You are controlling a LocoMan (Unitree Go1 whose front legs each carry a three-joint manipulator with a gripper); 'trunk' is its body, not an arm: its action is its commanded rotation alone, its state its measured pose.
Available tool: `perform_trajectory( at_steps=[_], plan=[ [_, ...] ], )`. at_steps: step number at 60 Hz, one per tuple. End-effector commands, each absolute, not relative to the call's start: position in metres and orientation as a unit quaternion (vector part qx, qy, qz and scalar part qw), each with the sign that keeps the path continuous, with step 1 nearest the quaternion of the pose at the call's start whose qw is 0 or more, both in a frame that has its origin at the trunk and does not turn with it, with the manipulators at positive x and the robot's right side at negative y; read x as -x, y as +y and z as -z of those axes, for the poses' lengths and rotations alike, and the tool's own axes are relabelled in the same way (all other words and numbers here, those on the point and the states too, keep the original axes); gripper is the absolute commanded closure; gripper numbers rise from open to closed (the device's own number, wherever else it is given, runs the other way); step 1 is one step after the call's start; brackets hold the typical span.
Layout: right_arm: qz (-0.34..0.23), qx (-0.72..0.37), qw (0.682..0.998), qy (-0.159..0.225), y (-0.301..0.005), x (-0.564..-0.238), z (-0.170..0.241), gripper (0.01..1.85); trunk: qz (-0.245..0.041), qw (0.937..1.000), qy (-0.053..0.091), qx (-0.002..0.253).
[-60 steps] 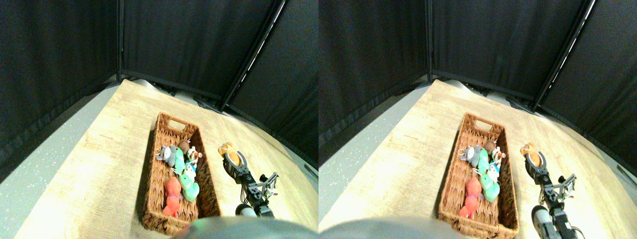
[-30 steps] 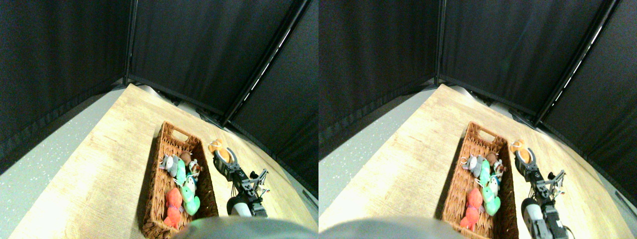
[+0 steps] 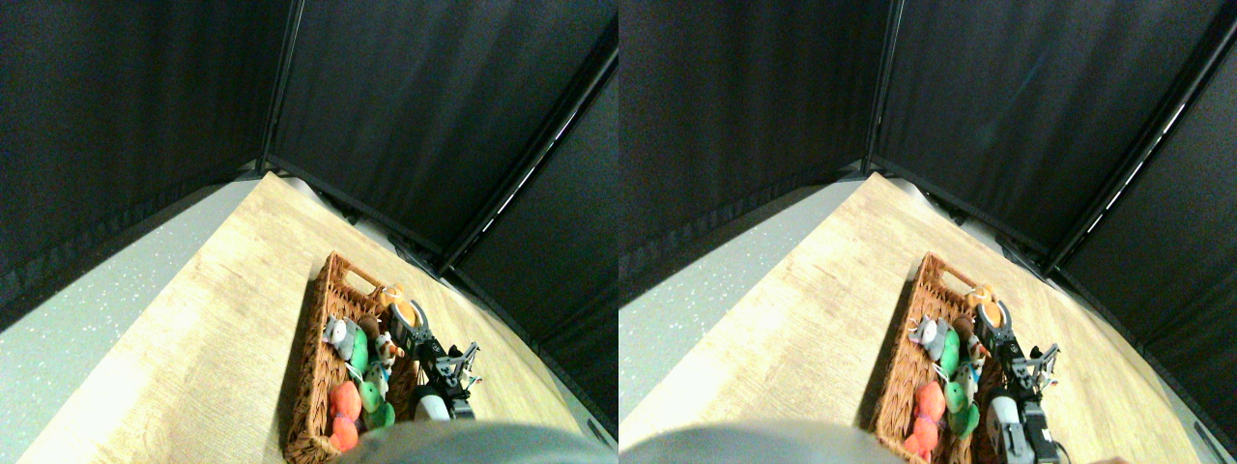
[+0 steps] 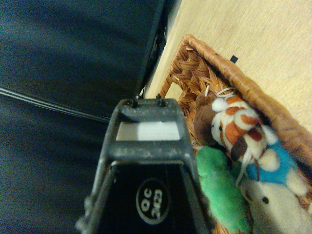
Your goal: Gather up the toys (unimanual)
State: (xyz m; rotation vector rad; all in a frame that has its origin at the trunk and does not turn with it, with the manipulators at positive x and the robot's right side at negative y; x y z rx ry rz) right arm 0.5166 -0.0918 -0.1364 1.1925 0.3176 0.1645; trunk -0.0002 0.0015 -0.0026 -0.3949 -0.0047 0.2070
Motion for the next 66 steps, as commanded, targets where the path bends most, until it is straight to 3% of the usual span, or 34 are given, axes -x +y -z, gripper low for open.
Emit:
perform_trajectory(
  at_steps=[1,2,5,6,11,20,33,41,44,53,66],
  plan=[
    [-0.066,-0.550,0.823,0.127,-0.092,-0.516,0.131,1.80,-0.109,0.9753,-0.003,0.192],
    [-0.064,-0.550,0.823,0.130,-0.092,-0.516,0.131,1.80,-0.109,0.9755,-0.003,0.191],
    [-0.063,-0.550,0.820,0.142,-0.093,-0.515,0.131,1.40,-0.108,0.9757,-0.002,0.190],
    [-0.063,-0.550,0.820,0.142,-0.093,-0.515,0.131,1.40,-0.108,0.9757,-0.002,0.190],
    [-0.044,-0.550,0.821,0.145,-0.097,-0.512,0.130,0.83,-0.105,0.9766,-0.001,0.187],
    [-0.034,-0.547,0.826,0.131,-0.105,-0.511,0.129,0.62,-0.100,0.9784,0.002,0.181],
    [-0.013,-0.496,0.866,0.063,-0.138,-0.515,0.121,0.62,-0.078,0.9840,0.008,0.160],
    [0.009,-0.544,0.838,0.036,-0.170,-0.514,0.116,0.85,-0.061,0.9872,0.014,0.147],
    [0.021,-0.532,0.847,0.015,-0.186,-0.512,0.112,0.94,-0.054,0.9885,0.016,0.140],
    [0.066,-0.539,0.839,-0.036,-0.223,-0.496,0.102,1.03,-0.034,0.9913,0.020,0.126],
    [0.096,-0.540,0.835,-0.056,-0.245,-0.475,0.103,0.98,-0.018,0.9930,0.032,0.112]
  ],
)
